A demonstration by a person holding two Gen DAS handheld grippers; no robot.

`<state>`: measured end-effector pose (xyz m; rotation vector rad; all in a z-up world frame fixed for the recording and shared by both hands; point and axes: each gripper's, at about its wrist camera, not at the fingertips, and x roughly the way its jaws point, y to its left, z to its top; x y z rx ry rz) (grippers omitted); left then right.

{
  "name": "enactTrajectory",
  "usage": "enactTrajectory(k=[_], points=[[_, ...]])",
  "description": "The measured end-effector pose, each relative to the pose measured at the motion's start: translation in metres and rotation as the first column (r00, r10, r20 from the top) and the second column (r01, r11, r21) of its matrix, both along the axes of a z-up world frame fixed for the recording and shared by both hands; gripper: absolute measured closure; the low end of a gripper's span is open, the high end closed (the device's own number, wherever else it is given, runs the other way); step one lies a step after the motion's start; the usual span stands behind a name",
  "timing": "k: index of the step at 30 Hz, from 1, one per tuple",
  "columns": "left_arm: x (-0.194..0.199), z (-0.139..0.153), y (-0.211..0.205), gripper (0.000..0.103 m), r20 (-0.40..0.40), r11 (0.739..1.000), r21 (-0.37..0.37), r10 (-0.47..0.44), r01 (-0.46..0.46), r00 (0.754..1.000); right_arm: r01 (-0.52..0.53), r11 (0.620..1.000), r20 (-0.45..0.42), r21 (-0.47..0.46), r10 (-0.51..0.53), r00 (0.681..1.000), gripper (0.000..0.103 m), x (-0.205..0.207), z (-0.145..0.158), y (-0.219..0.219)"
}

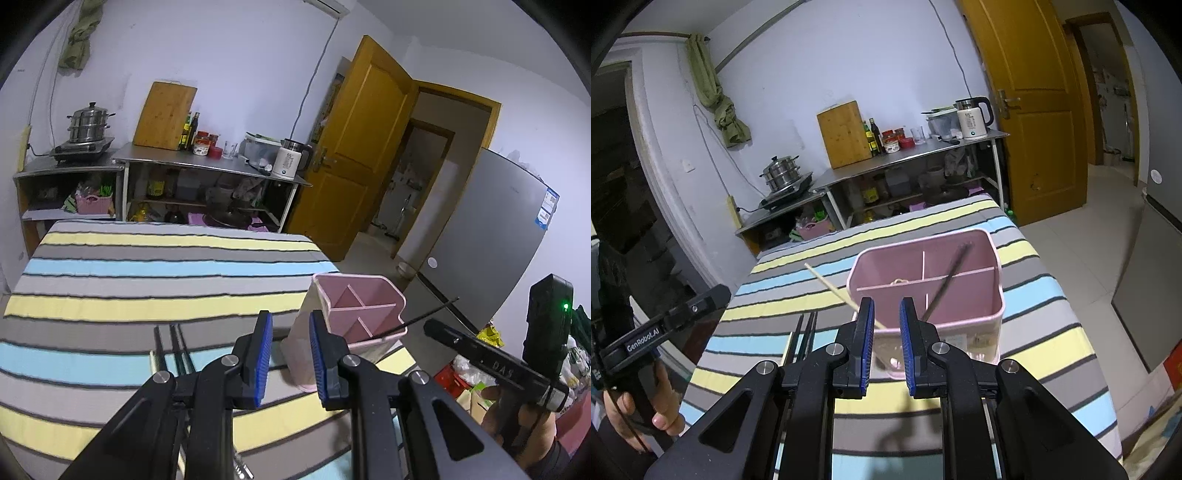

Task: Organize utensils
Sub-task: 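Move both open grippers back to the chopstick pile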

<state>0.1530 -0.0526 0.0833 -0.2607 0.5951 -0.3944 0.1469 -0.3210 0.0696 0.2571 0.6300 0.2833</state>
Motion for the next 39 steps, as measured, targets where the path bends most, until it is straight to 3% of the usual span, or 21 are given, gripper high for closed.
enactTrajectory(k=[18, 25, 39], points=[[-0.051, -0.045, 0.066, 0.083, -0.082, 0.987, 0.021, 0.161, -0.159, 0.984, -0.124, 0.992, -0.011, 0.008, 0.124, 0.992, 0.088, -0.029, -0.018, 0.043], [-0.043, -0.061, 0.074, 0.083, -0.129, 0.984, 0.033, 0.175, -0.173, 0.976, -0.193, 0.981, -0.047, -0.011, 0.192, 0.98, 0.087, -0.026, -0.034, 0.07], [0.016, -0.128, 0.082, 0.083, -0.256, 0.973, 0.135, 0.216, -0.186, 0.942, -0.28, 0.959, -0.176, -0.034, 0.27, 0.947, 0.087, 0.004, -0.092, 0.115]])
